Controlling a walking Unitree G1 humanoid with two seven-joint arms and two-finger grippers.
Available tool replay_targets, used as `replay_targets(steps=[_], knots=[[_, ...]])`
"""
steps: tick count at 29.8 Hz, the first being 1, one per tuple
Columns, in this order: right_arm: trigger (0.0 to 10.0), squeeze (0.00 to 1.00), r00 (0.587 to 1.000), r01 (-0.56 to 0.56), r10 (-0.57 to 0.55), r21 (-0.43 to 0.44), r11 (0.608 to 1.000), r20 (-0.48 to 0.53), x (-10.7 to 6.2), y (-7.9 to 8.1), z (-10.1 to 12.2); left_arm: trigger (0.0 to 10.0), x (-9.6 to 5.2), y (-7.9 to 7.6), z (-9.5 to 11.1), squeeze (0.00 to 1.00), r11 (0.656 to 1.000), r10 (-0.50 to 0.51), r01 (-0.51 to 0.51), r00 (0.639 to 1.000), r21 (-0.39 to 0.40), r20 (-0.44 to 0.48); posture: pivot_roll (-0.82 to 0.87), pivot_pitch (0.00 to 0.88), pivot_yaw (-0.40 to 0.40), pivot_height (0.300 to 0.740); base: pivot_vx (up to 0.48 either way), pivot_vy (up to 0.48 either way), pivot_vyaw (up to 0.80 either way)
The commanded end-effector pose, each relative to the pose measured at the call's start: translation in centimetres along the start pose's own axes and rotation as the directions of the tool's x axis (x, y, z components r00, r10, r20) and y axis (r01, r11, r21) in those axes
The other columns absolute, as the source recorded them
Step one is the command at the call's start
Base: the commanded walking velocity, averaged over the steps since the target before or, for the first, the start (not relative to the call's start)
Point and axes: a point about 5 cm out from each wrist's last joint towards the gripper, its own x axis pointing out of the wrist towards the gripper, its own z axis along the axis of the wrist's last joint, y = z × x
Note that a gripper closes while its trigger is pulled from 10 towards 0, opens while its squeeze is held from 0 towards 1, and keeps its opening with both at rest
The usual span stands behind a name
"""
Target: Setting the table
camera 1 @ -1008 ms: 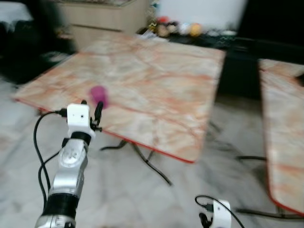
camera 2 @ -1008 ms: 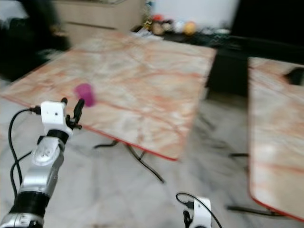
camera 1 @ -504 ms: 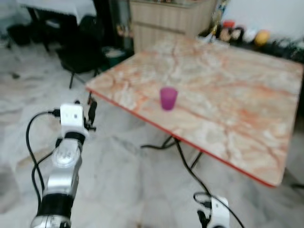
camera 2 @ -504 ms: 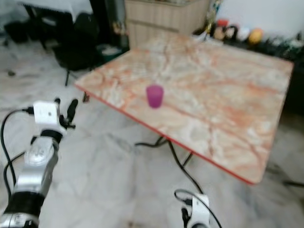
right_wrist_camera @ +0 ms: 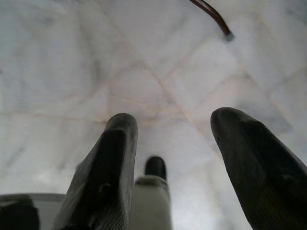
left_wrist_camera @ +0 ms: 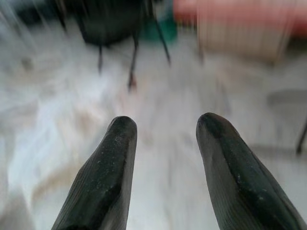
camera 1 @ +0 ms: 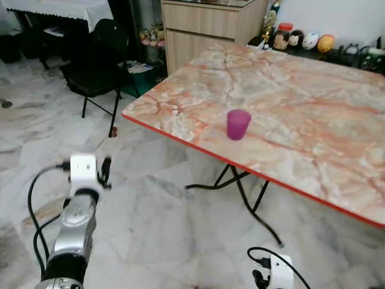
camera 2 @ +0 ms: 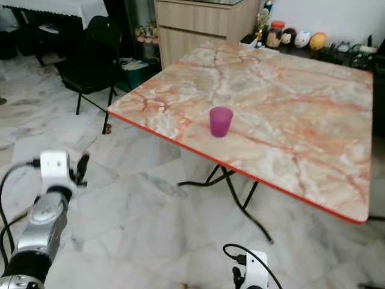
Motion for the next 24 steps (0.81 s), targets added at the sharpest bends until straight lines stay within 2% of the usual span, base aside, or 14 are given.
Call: replay_targets(steps=[1, 2, 3, 6, 11, 16, 24], knots=[[10.0, 0.0, 1.0, 0.008, -0.008, 0.004, 1.0, 0.0, 0.0, -0.2, 0.0, 10.0, -0.6, -0.1, -2.7, 0.0, 0.999, -0.038, 0.039, 0.991, 0.007, -0.131, 0.03, 0.0, -0.001, 0.74, 0.0, 0.0, 0.0], [10.0, 0.0, 1.0, 0.009, -0.009, 0.004, 1.0, 0.002, 0.0, -0.2, 0.1, 10.0, -1.3, -0.4, -4.7, 0.0, 0.997, -0.07, 0.072, 0.972, -0.001, -0.225, 0.03, 0.0, -0.001, 0.74, 0.0, 0.0, 0.0], [10.0, 0.0, 1.0, 0.009, -0.009, 0.004, 1.0, 0.002, 0.0, -0.2, 0.1, 10.0, -1.3, -0.4, -4.7, 0.0, 0.997, -0.07, 0.072, 0.972, -0.001, -0.225, 0.03, 0.0, -0.001, 0.74, 0.0, 0.0, 0.0], [10.0, 0.0, 1.0, 0.01, -0.01, 0.004, 1.0, 0.007, 0.0, -0.2, 0.2, 10.0, -2.1, -0.7, -6.7, 0.0, 0.996, -0.078, 0.084, 0.947, 0.007, -0.311, 0.03, 0.0, -0.003, 0.74, 0.0, 0.0, 0.0], [10.0, 0.0, 1.0, 0.01, -0.01, 0.003, 1.0, 0.013, 0.0, -0.2, 0.2, 10.0, -3.0, -1.5, -8.8, 0.0, 0.996, -0.082, 0.084, 0.91, -0.013, -0.407, 0.03, 0.0, -0.005, 0.74, 0.0, 0.0, 0.0], [10.0, 0.0, 1.0, 0.012, -0.012, 0.014, 1.0, 0.022, 0.0, -0.1, 0.2, 10.0, -3.5, -2.4, -10.0, 0.0, 0.993, -0.111, 0.116, 0.878, -0.018, -0.466, 0.03, 0.0, 0.0, 0.74, 0.0, 0.0, 0.0], [10.0, 0.0, 1.0, 0.012, -0.012, 0.023, 1.0, 0.024, 0.0, 0.0, 0.1, 10.0, -4.3, -3.3, -11.0, 0.0, 0.991, -0.131, 0.127, 0.856, -0.043, -0.501, 0.02, 0.0, 0.006, 0.74, 0.0, 0.0, 0.0]])
